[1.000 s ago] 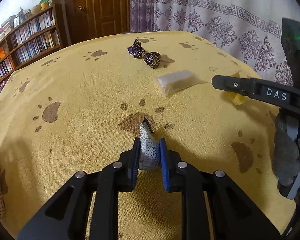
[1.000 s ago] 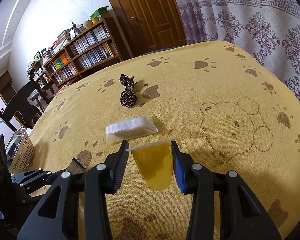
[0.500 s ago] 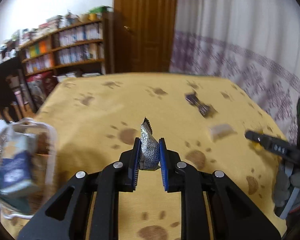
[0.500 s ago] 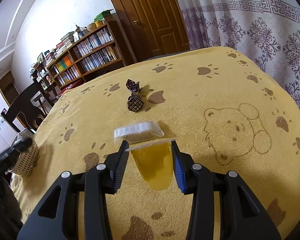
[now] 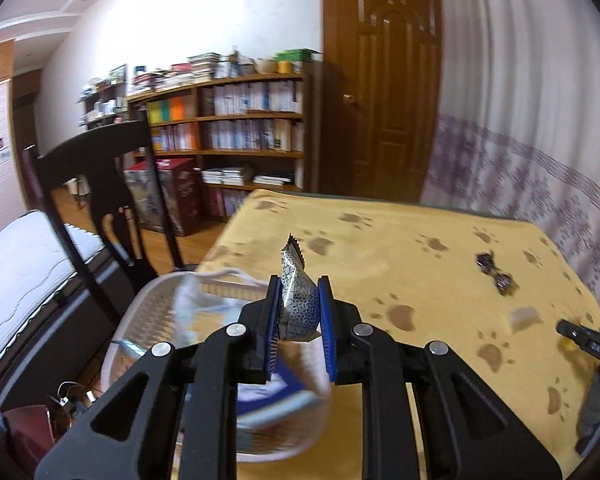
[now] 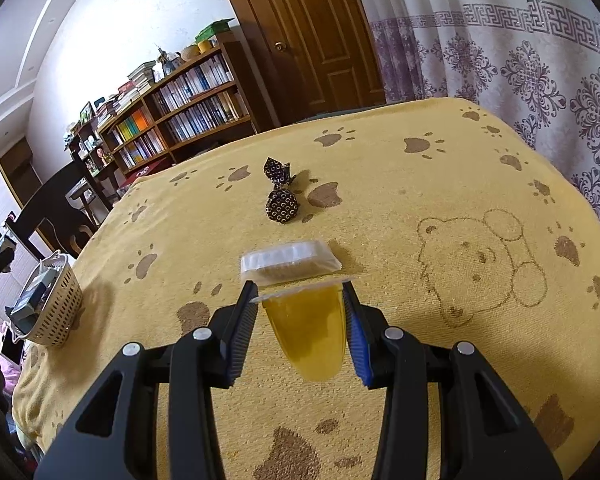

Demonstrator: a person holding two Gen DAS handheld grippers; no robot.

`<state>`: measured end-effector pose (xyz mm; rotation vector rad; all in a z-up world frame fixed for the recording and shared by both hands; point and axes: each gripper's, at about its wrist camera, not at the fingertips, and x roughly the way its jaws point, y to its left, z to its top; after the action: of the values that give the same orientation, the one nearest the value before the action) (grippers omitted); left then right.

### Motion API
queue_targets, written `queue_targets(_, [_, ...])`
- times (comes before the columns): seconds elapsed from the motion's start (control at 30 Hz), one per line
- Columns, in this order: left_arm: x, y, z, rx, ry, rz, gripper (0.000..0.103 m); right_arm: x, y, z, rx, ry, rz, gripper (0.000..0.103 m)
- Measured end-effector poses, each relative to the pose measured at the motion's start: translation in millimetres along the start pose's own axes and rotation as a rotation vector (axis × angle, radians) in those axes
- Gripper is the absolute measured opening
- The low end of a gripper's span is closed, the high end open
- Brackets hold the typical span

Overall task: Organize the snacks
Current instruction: 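Carry the foil wrapper over the basket and open the left tool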

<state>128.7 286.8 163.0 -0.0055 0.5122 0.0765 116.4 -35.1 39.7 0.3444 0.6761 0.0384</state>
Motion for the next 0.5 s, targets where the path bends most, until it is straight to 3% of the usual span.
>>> queue_targets(0.23, [7, 39, -1, -0.060, 0.019, 0.048, 0.019, 0, 8, -2, -0.018, 0.004, 0.010, 0.042])
queue_targets(0.3, [11, 48, -4, -0.098, 0.037, 0.045, 0.027, -1, 10, -3, -0.025, 0.005, 0.012, 0.042])
queue_targets(0.37, [12, 57, -6, -0.135, 0.039, 0.051, 0.048, -1, 13, -4, -0.035, 0.006, 0.014, 0.042])
queue_targets(0.43, [11, 66, -9, -0.162, 0.035, 0.063, 0.055, -2, 15, -5, -0.039, 0.007, 0.017, 0.042])
queue_targets(0.5, [10, 75, -12, -0.183, 0.033, 0.072, 0.055, -3, 18, -6, -0.042, 0.009, 0.021, 0.042])
